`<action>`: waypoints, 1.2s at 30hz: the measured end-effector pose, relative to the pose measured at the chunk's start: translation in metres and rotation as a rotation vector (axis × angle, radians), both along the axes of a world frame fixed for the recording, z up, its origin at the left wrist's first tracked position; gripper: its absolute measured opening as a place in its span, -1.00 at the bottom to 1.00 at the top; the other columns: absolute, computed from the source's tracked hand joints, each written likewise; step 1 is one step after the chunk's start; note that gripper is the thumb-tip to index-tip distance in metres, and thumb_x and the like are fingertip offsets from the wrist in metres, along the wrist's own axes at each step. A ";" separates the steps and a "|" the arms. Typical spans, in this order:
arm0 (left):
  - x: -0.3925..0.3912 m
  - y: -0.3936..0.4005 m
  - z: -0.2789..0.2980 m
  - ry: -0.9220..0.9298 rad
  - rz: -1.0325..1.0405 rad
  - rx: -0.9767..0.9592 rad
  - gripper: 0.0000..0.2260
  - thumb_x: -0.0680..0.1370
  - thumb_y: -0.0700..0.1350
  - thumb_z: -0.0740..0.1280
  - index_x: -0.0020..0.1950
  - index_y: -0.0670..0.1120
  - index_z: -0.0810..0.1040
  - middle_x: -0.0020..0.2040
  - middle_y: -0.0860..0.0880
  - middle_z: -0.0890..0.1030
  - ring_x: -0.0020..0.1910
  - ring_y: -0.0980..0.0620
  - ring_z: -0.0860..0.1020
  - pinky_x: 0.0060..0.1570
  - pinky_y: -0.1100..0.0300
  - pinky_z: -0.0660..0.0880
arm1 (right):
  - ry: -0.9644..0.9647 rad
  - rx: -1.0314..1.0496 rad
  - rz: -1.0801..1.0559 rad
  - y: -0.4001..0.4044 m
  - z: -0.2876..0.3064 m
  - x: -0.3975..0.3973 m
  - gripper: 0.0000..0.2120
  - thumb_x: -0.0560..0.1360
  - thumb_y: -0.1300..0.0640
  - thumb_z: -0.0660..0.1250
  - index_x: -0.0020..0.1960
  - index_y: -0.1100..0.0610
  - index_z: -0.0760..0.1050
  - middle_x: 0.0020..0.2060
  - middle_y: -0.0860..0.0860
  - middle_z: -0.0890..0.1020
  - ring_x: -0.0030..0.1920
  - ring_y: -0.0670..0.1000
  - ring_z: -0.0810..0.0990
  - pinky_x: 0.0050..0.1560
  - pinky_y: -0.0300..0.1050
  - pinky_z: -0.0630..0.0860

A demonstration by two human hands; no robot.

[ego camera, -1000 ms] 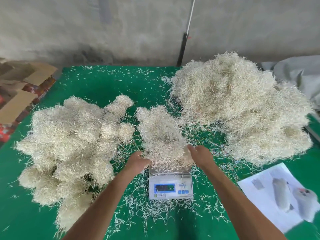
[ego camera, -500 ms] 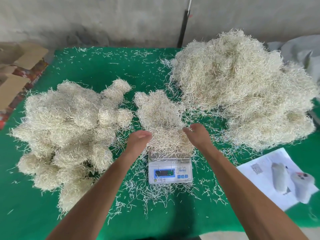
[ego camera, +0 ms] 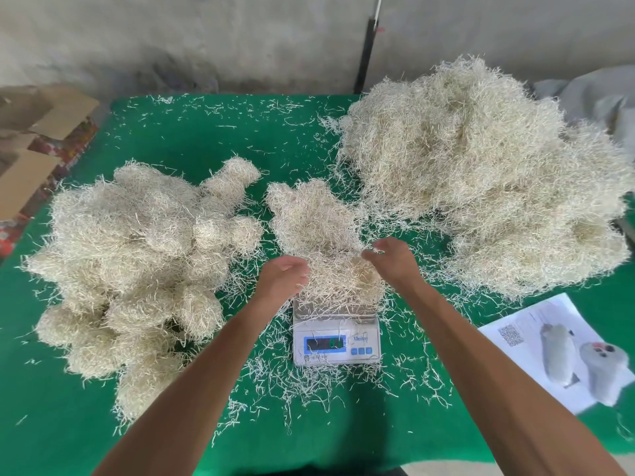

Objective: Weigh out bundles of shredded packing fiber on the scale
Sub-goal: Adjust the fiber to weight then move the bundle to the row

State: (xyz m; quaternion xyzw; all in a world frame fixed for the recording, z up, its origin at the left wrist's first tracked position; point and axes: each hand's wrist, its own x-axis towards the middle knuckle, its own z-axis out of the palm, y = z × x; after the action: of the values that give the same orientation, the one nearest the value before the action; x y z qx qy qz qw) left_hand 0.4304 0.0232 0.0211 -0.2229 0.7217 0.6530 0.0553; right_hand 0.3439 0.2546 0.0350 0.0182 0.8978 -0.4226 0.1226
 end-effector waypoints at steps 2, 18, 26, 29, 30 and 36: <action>-0.009 0.001 0.002 0.022 -0.007 -0.034 -0.84 0.53 -0.09 0.45 0.11 -0.02 0.64 0.01 0.01 0.70 -0.11 0.11 0.70 -0.02 0.13 0.64 | 0.020 -0.009 0.042 -0.002 0.003 -0.006 -0.61 0.64 0.01 0.38 0.39 0.16 0.50 0.33 0.06 0.59 0.28 0.07 0.59 0.26 -0.05 0.48; -0.120 0.003 -0.014 -0.079 -0.060 -0.383 -0.75 0.66 -0.08 0.24 0.33 -0.01 0.51 0.25 0.03 0.58 0.05 0.11 0.53 -0.21 0.28 0.42 | -0.147 0.112 0.263 -0.069 -0.034 -0.105 -0.16 0.45 -0.16 0.55 0.57 0.05 0.24 0.48 0.18 0.37 -0.04 0.03 0.63 0.01 -0.14 0.56; -0.173 -0.007 -0.032 -0.031 -0.154 -0.286 -0.33 0.49 -0.11 0.49 0.49 0.19 0.25 0.47 0.02 0.36 0.06 0.18 0.52 0.02 0.21 0.58 | 0.001 0.008 0.250 -0.087 -0.032 -0.160 -0.80 0.65 0.02 0.36 0.17 0.14 0.55 -0.01 0.12 0.67 -0.19 0.06 0.63 -0.06 -0.02 0.60; -0.195 -0.005 -0.033 -0.022 -0.145 -0.375 -0.20 0.41 0.06 0.55 0.53 0.22 0.18 0.40 -0.05 0.40 0.26 0.03 0.49 0.19 0.11 0.48 | 0.016 -0.194 0.291 -0.094 0.007 -0.180 -0.82 0.60 -0.05 0.39 0.06 0.05 0.61 0.15 0.12 0.67 -0.08 -0.07 0.64 0.07 -0.19 0.52; -0.204 -0.005 -0.032 0.001 -0.104 -0.384 -0.23 0.43 0.06 0.55 0.54 0.10 0.22 0.29 -0.06 0.49 0.08 0.12 0.57 0.05 0.16 0.57 | 0.011 -0.255 0.299 -0.097 0.022 -0.183 -0.85 0.57 -0.08 0.41 -0.01 0.00 0.62 0.14 0.10 0.68 -0.08 -0.06 0.64 0.08 -0.26 0.43; -0.218 -0.021 -0.021 0.095 0.042 -0.445 -0.75 0.56 0.07 0.41 0.18 0.04 0.51 -0.30 0.06 0.51 -0.61 0.25 0.31 -0.67 0.38 0.23 | 0.077 -0.509 0.232 -0.100 0.087 -0.189 -0.79 0.57 -0.05 0.41 -0.24 -0.18 0.61 -0.16 -0.16 0.70 -0.12 -0.20 0.63 0.20 0.04 0.55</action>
State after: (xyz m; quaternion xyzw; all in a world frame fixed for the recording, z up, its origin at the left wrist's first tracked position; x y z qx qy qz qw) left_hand 0.2127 0.0018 0.0004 -0.2136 0.8449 0.4886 -0.0432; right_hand 0.1551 0.1547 0.1217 -0.1322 0.7628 -0.6181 0.1366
